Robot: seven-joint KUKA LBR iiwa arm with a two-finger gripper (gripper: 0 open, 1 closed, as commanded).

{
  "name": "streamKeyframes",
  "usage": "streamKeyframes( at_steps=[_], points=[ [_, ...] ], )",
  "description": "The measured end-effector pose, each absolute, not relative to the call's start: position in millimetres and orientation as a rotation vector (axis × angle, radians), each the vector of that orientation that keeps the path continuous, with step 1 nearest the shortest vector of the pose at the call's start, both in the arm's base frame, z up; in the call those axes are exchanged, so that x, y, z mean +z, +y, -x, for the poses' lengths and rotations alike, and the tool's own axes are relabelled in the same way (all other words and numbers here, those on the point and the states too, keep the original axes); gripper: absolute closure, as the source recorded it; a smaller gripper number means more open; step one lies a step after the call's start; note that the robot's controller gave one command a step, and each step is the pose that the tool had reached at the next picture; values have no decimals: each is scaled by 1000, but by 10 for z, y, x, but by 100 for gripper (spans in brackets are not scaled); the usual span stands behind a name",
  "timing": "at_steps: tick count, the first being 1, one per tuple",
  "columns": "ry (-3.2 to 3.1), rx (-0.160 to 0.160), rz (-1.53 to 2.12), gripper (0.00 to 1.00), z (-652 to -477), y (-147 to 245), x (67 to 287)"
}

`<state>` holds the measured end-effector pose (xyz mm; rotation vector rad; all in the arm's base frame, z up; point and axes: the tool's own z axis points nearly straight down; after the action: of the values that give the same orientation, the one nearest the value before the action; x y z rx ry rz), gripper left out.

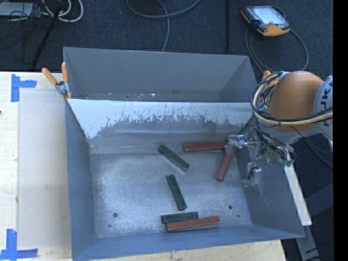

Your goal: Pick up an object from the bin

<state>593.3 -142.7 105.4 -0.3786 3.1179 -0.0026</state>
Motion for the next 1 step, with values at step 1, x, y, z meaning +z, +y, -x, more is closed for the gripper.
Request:
streamKeyframes(
  at_steps=[1],
  points=[
    [3132,1,213,0,-6057,-1326,874]
  ],
)
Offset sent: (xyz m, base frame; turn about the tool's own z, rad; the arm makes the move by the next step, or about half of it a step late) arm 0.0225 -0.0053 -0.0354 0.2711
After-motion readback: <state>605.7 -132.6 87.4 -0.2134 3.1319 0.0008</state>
